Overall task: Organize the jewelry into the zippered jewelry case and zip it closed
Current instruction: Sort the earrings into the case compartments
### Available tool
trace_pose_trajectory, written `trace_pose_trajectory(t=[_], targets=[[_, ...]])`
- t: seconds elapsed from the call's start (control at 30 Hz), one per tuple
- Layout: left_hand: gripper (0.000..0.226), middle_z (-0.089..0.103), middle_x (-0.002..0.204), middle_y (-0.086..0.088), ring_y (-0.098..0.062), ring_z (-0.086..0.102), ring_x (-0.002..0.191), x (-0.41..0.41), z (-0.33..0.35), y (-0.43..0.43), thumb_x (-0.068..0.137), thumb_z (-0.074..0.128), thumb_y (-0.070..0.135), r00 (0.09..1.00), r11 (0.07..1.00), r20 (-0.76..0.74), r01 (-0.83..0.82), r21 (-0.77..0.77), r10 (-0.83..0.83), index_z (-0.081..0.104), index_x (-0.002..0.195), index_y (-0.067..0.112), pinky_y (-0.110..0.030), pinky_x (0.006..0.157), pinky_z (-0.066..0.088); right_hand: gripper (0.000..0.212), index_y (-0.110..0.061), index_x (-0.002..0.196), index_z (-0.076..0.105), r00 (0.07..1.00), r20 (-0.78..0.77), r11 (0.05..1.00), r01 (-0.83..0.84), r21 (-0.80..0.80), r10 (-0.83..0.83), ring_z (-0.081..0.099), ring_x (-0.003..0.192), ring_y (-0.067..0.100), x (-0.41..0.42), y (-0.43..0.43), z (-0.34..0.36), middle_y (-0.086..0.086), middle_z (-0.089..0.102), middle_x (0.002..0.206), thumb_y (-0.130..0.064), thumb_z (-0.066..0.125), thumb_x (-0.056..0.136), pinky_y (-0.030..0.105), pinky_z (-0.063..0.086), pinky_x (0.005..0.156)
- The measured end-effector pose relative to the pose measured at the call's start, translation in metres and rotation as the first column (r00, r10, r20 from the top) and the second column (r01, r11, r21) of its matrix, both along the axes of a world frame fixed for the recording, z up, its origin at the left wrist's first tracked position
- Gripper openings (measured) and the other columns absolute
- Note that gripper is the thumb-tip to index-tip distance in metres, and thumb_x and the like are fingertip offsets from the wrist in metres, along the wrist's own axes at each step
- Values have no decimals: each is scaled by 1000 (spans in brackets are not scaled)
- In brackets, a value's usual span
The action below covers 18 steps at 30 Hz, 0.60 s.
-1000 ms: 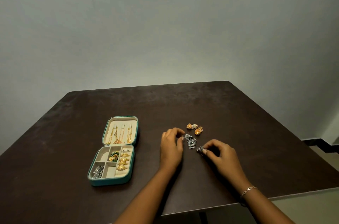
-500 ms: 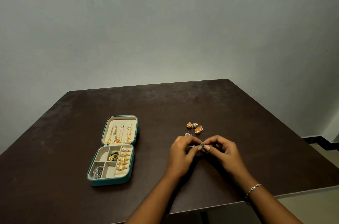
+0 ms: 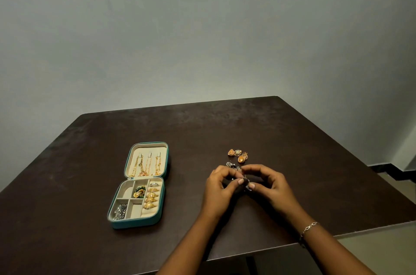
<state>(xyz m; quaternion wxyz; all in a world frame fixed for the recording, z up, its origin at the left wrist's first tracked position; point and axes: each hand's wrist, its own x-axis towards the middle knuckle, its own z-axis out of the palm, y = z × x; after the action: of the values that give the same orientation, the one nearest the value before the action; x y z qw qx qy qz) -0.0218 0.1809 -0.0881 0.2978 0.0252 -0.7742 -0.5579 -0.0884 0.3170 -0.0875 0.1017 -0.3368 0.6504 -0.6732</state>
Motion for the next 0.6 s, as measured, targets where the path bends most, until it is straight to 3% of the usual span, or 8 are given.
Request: trace_pose_trajectory(t=[0.13,0.23,0.37,0.47,0.6], targets=[[18,59,82,6,3,56,80,0,1,-3,62,60,41,996,996,39,76,49,-78,65,71,26,-11,74,42,29,-18,97,69,998,54,1000,-29,-10,29,64,95,23,0,-1,-1,11,69,97,-5,62,72,40,51,84],[18,57,83,4,5,55,77,0,2,-3,59,62,42,991,990,62,116,79,-121,64,69,27,-8,71,41,25,-15,95,69,998,52,999,-33,-7,34,62,84,20,1,-1,0,7,67,85,-7,64,71,35,52,76],[20,62,79,2,-2,56,73,-1,-2,-4,61,62,41,987,984,78,129,122,-139,64,71,24,-17,69,44,18,-13,86,68,1000,-3,1000,8,-26,-8,60,74,7,6,-2,6,-2,68,75,-9,63,70,19,48,68],[19,64,72,3,-8,58,70,0,-3,-2,64,65,36,985,976,86,130,174,-146,64,73,20,-24,66,47,12,-11,80,68,998,-39,998,47,-39,-48,63,74,7,8,-2,8,-1,70,78,-9,63,69,17,49,68],[5,66,68,5,-5,60,69,3,0,0,70,67,20,984,968,80,141,207,-161,65,74,19,-19,63,48,7,-11,74,68,994,-53,994,97,-52,-100,63,69,6,8,-4,8,1,70,75,-9,64,69,17,49,65]])
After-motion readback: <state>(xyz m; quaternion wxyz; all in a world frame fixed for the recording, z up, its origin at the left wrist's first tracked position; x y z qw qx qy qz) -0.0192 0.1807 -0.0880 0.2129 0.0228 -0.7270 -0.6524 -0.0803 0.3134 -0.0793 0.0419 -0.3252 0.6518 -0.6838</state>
